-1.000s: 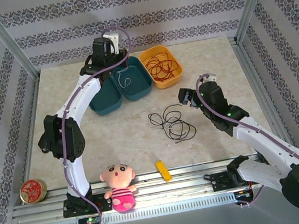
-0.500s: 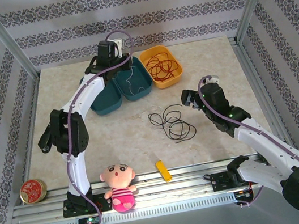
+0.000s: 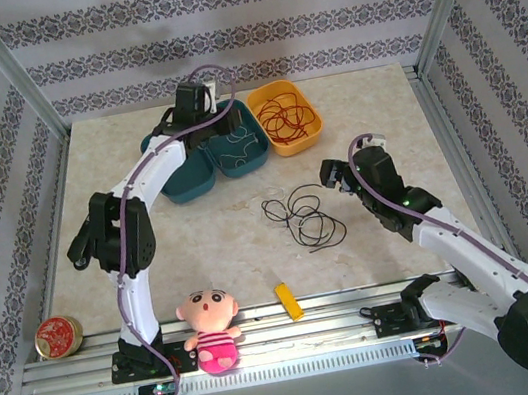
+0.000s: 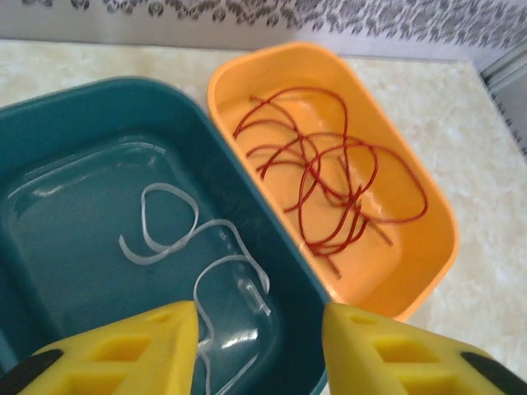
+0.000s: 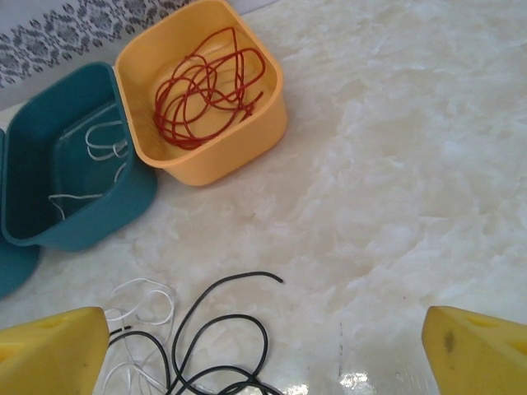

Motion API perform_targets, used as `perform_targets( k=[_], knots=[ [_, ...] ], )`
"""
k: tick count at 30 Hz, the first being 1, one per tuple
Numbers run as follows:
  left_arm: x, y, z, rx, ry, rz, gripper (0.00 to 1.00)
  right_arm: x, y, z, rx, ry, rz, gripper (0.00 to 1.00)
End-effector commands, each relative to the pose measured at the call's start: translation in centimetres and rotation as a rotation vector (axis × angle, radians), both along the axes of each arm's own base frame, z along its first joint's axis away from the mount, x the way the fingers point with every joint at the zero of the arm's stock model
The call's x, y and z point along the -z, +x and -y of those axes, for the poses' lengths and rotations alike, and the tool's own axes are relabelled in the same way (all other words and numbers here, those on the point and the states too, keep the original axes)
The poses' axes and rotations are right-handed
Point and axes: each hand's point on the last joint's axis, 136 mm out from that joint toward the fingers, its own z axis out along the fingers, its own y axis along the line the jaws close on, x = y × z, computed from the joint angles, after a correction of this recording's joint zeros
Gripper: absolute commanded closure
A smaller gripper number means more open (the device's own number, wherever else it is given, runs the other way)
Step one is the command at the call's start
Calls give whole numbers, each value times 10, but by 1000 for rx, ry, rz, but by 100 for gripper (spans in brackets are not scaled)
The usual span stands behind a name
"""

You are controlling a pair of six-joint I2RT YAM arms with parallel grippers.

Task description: Untangle the cables

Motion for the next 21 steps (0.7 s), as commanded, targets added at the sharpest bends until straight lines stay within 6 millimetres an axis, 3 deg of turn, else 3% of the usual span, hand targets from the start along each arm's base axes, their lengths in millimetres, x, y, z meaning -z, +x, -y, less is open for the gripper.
perform_targets(
  k=[1,4,7,14,21],
  knots=[
    [-46,-20,-3,-4,-43,73,45,0,5,-7,-25,13,-37,8],
    [-59,-39,-11,-24,-53,103,30,6,12,-21,-82,16,-75,17],
    [-66,-60,-24,-61,-60,123,0,12,19,-37,-139,23,-121,22],
    [-61,-119,-64,-181,-58,146,1,27,29,-69,-164,-66,-238,28],
    [-45,-173,-95,-282,-129,199,1,44,39,-116,-264,-139,-306,29]
  ],
)
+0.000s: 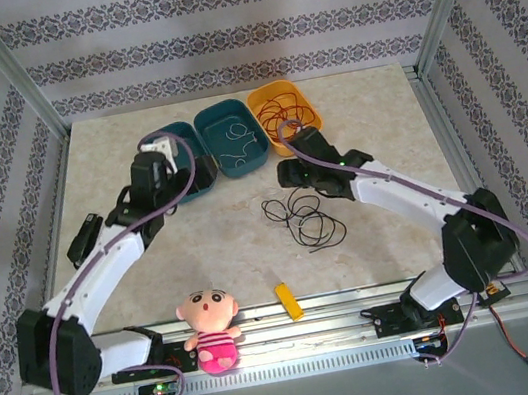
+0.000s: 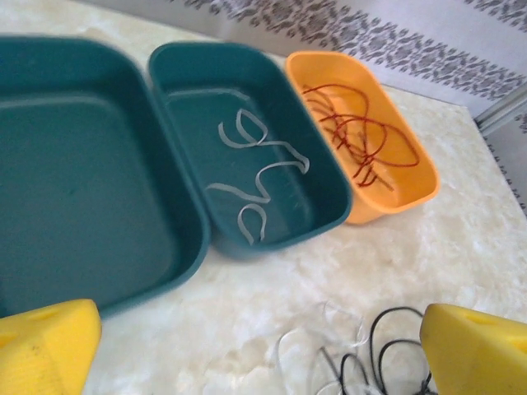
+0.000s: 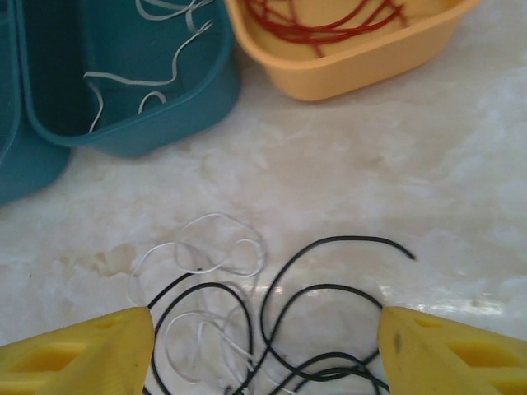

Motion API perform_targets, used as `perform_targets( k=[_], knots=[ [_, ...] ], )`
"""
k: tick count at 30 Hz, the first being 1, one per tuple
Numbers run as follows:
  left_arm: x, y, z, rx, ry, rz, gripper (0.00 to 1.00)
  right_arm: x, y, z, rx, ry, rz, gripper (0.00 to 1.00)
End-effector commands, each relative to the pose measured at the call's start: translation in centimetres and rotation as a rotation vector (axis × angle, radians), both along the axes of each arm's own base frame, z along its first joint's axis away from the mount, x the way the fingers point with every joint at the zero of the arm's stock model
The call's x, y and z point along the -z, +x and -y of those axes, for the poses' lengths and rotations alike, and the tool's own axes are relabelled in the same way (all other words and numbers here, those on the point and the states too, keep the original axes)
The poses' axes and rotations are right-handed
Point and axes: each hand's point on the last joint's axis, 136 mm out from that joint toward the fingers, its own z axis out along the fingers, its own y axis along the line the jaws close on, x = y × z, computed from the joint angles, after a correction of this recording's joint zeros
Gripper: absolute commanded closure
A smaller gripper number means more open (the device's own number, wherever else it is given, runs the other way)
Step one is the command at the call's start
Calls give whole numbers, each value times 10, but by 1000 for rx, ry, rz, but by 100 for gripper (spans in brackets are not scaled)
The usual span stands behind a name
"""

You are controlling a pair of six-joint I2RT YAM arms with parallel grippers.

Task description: Untangle the cables

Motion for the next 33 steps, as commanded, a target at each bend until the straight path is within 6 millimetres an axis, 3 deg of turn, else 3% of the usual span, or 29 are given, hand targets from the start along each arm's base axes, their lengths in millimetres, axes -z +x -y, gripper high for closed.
perform_targets(
  k=[1,6,14,23,33],
  knots=[
    [-15,-12,-11,-72,-73,94,1,14,2,-9,-41,-57,-55,29],
    [6,-37,-25,-112,-69,50,1,34,10,-17,-126,-131,-78,40],
    [31,-57,-33,-129,-63,-9,1,57,17,-23,-239,-183,-106,48],
    [49,-68,-36,-139,-64,-67,1,88,28,-24,-251,-207,-171,51],
    [54,-68,-35,-143,-85,-76,1,111,35,-30,-263,-199,-212,53]
  ],
)
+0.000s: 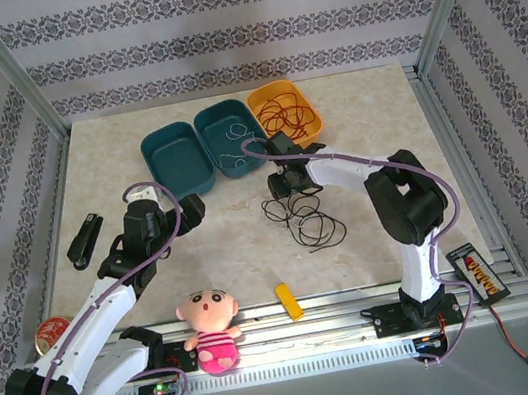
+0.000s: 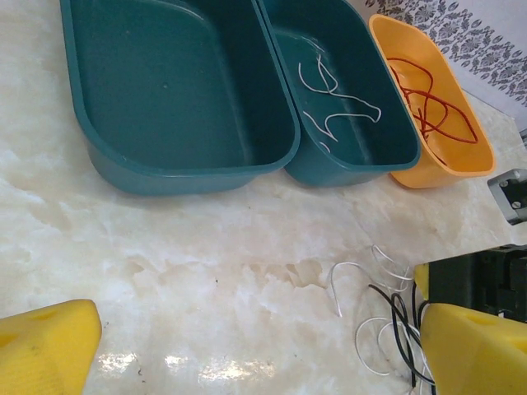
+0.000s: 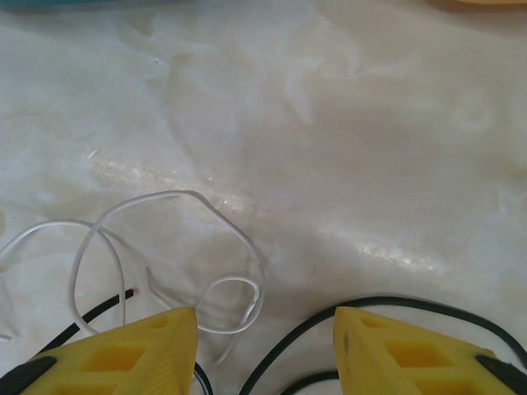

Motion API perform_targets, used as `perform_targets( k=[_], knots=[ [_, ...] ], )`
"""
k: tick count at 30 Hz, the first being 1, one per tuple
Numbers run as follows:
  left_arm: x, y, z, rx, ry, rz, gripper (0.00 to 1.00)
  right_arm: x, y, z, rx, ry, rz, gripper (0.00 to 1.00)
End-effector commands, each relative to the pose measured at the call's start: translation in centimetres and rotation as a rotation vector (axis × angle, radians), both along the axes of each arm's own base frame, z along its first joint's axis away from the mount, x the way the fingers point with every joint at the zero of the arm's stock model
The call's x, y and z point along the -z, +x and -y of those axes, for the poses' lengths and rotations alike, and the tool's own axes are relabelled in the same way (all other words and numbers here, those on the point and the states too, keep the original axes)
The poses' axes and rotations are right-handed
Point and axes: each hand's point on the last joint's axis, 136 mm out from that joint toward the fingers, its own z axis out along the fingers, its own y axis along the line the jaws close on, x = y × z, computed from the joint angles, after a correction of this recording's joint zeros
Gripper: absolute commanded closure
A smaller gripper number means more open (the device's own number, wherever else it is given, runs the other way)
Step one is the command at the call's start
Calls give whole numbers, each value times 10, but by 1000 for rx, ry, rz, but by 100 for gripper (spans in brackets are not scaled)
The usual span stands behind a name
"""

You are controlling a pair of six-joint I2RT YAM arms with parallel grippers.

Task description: Untangle the cables

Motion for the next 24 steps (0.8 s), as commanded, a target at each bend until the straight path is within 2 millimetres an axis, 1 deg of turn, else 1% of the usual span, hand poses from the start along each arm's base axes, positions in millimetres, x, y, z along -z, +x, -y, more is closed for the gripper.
perform_targets(
  k=[1,4,9,14,20,24],
  knots=[
    [4,-2,1,-5,-13,-12,1,6,4,-4,-16,7,-10,53],
    [4,-2,2,-2,-15,-12,1,12,4,-7,-29,2,-26,54],
    [5,-2,2,-3,-18,-16,1,12,4,-12,-48,-2,-16,53],
    [9,-1,3,-2,-21,-26,1,16,3,-15,-43,-1,-35,54],
    [11,0,4,-1,-25,-32,1,24,-2,-22,-52,1,-50,59],
    [12,0,4,0,-23,-34,1,28,-4,-27,-57,9,-65,67]
  ],
)
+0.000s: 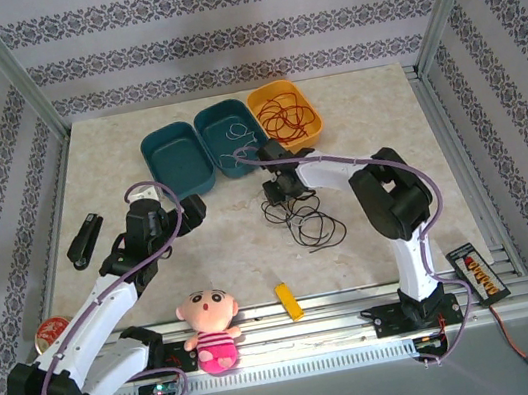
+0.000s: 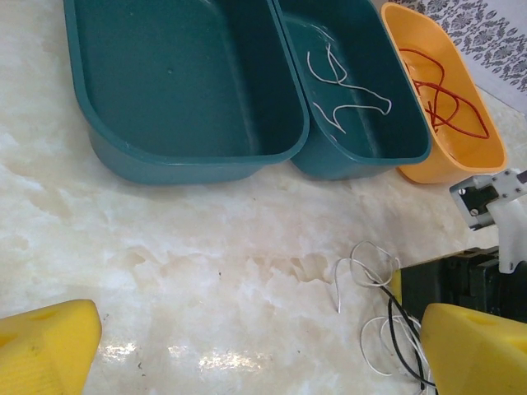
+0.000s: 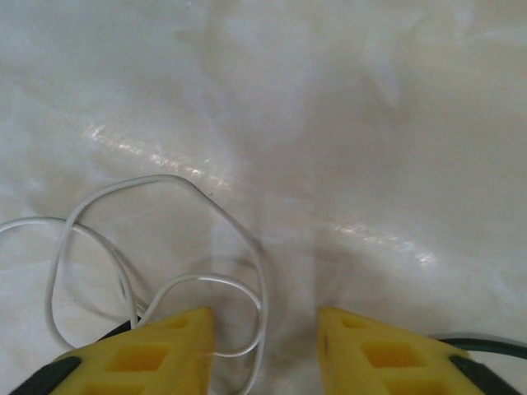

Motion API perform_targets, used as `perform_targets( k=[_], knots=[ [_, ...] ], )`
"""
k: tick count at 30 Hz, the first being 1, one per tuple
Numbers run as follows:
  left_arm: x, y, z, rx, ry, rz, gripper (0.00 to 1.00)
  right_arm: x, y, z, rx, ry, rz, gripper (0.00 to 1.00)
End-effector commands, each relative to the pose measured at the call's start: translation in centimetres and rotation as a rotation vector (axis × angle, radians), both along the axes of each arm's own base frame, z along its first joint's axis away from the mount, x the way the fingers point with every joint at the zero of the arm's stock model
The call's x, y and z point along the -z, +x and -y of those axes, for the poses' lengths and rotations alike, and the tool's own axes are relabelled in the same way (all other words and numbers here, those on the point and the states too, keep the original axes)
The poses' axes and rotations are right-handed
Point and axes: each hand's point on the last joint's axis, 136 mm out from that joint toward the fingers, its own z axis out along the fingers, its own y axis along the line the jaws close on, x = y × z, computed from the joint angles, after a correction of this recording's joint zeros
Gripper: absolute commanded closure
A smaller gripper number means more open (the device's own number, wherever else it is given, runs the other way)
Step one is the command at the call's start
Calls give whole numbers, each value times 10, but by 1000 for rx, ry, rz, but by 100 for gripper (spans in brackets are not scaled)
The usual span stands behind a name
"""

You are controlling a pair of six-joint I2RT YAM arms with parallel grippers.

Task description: Untangle the cables

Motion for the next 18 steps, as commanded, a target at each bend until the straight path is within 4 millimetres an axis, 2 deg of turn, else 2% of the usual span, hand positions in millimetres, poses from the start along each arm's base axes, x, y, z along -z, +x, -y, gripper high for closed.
perform_targets(
  k=[1,6,10,18],
  knots=[
    [3,-1,3,6,-14,-4,1,1,0,-11,-6,25,-11,71],
    [5,-1,3,5,-13,-8,1,-11,1,-9,2,19,20,95],
    [5,-1,4,7,-14,-9,1,-36,2,-6,10,21,75,100],
    [3,3,11,41,-15,-19,1,-104,-3,-8,-3,74,219,100]
  ],
)
